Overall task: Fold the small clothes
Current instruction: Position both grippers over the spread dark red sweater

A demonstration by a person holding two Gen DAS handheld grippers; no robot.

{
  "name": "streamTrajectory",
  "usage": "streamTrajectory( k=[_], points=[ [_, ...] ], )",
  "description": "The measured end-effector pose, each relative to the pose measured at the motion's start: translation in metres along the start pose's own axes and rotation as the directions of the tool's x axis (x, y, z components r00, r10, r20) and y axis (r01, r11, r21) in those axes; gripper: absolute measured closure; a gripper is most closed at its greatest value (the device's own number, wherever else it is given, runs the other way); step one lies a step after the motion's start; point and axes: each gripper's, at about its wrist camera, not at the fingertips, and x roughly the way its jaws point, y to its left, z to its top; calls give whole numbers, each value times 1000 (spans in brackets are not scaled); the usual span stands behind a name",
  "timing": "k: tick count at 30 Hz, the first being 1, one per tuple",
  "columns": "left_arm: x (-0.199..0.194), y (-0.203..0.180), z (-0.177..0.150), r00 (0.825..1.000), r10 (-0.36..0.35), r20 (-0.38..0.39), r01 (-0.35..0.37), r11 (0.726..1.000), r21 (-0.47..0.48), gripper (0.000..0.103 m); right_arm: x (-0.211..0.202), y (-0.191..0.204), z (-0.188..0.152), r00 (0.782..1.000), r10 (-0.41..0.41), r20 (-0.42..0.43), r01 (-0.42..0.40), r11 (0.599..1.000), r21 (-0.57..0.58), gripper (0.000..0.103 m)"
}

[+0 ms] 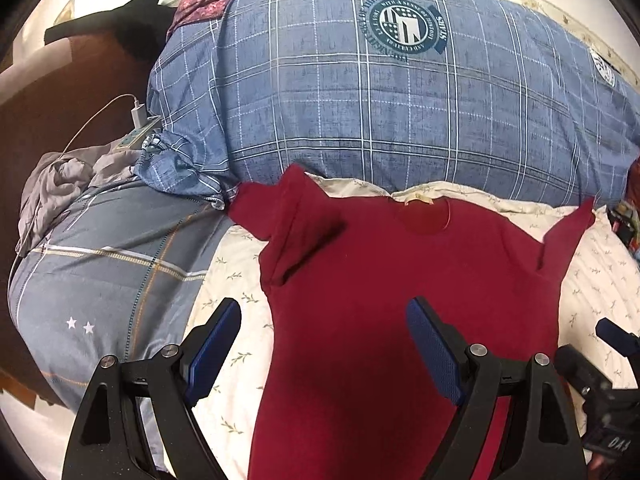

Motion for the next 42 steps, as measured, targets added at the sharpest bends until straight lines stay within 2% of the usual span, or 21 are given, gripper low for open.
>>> streamTrajectory(
  k=[8, 14, 21, 25, 30, 38, 42],
  points=[
    [-4, -16, -1, 1000, -24, 17, 23, 999, 39, 18, 1, -6, -4, 998, -49, -32, 49, 999, 5, 0],
    [1, -2, -7, 998, -53, 31, 53, 999, -10, 18, 2, -5, 2, 993, -109, -41, 108, 993, -42, 0],
    [15, 11, -6, 999, -44, 25, 46, 998, -48, 18, 7, 14, 8, 991, -129, -34, 124, 984, -127, 1],
    [22, 16, -7, 999, -35, 14, 35, 998, -56, 18, 7, 24, 12, 992, -125, -8, 122, 980, -159, 1],
    [25, 21, -7, 1000, -17, 11, 18, 998, -67, 18, 7, 25, 14, 997, -74, -9, 72, 990, -122, 1],
    [14, 23, -9, 1000, 3, 27, -2, 998, -64, 18, 1, 34, 15, 999, -47, -1, 46, 989, -142, 1],
    [16, 23, -11, 1000, -12, 18, 13, 998, -61, 18, 0, 36, 13, 999, -44, 4, 44, 987, -157, 1]
  ],
)
